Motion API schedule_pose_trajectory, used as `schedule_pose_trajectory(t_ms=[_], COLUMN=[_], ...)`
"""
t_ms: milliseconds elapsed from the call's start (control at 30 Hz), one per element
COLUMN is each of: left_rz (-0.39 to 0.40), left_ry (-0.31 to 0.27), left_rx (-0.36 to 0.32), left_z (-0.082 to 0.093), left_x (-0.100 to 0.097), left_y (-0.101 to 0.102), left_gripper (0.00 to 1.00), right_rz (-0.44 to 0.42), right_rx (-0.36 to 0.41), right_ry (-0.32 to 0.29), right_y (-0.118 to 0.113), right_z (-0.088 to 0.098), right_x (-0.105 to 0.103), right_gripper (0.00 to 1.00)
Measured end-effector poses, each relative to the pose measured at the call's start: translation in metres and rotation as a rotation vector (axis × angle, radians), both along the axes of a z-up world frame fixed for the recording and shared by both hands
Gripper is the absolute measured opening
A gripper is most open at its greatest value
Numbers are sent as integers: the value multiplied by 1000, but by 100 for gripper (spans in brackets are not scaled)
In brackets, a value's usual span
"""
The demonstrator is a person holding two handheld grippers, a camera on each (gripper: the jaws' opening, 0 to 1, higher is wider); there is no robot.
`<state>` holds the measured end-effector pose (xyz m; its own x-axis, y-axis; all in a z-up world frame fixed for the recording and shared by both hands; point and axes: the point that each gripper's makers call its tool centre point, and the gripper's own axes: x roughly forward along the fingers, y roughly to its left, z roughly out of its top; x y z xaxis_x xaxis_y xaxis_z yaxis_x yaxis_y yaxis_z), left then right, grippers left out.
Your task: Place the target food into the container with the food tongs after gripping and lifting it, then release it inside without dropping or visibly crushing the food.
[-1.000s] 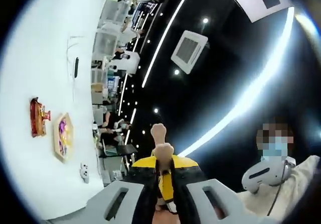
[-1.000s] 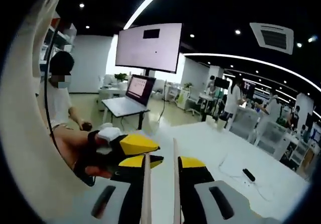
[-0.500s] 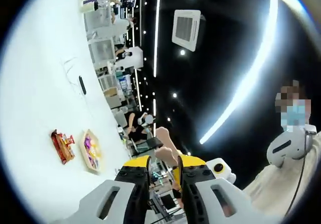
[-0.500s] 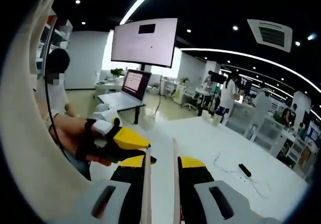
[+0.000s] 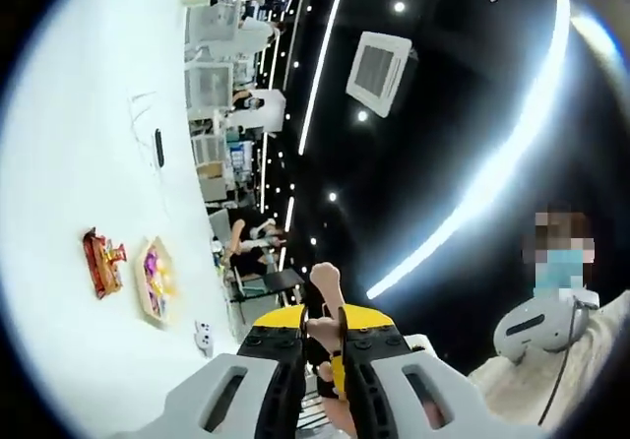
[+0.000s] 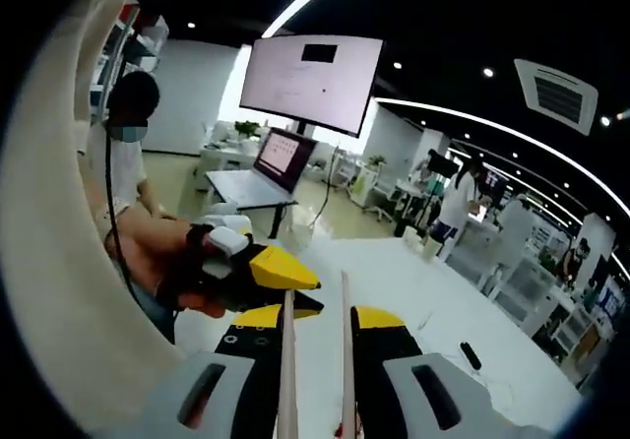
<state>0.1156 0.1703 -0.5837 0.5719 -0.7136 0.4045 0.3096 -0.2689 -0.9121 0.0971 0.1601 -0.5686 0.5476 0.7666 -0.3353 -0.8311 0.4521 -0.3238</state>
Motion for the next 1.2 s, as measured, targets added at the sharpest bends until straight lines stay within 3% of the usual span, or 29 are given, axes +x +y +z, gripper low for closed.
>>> schedule_pose_trajectory(t_ms=[200, 367, 600, 700, 933, 1100, 1200], left_rz=[3, -18, -31, -42, -57, -100, -118], left_ry=[1, 37, 59, 64, 64, 75, 77], left_rx=[-117, -222, -324, -337, -357, -421, -440], left_z=[16, 21, 29, 30, 32, 34, 35], left_x=[-3, -6, -9, -11, -13, -19, -21], left_y=[-3, -3, -4, -6, -6, -4, -4], left_gripper=[9, 9, 9, 10, 10, 10, 10], right_rz=[14, 30, 46, 51, 83, 179, 211], right_rx=[42, 72, 91, 94, 65, -21, -46], right_ry=[-22, -30, -56, -67, -109, -219, -248], right_y=[2, 8, 14, 16, 18, 25, 28], right_z=[11, 17, 24, 26, 28, 32, 33], right_x=[2, 2, 2, 2, -2, -12, -15], right_gripper=[27, 28, 29, 29, 29, 28, 26])
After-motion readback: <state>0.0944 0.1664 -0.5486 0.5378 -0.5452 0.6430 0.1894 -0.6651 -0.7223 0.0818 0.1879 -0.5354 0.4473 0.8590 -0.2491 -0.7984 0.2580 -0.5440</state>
